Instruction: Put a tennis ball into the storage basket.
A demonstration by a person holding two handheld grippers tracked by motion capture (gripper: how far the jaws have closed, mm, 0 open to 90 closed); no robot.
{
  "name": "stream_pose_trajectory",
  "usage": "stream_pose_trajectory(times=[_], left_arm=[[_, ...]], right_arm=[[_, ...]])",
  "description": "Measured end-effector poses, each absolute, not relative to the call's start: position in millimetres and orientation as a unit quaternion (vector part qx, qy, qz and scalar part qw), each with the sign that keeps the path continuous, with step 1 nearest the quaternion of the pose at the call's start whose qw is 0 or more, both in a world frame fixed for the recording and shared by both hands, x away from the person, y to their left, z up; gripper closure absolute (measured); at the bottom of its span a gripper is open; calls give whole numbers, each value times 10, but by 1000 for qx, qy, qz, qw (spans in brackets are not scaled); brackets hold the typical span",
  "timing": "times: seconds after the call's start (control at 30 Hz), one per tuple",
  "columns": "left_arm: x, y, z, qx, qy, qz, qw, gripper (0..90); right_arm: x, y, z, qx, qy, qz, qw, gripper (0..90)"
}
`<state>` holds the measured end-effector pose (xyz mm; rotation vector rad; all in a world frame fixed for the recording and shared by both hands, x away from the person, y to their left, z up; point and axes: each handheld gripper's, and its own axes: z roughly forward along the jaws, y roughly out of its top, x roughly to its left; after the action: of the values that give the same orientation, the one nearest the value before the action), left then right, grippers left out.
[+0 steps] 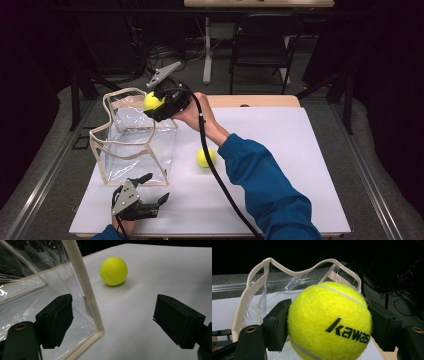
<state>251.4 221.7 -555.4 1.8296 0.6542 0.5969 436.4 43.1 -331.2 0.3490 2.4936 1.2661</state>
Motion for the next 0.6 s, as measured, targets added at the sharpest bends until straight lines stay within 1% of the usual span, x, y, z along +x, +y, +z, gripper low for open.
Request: stream_pose_trajectory(times=[0.6], left_arm=[[2507, 2216, -5550, 765, 272, 249, 527, 157]], right_arm=[[4301, 588, -3298, 109, 872, 447, 166, 260]])
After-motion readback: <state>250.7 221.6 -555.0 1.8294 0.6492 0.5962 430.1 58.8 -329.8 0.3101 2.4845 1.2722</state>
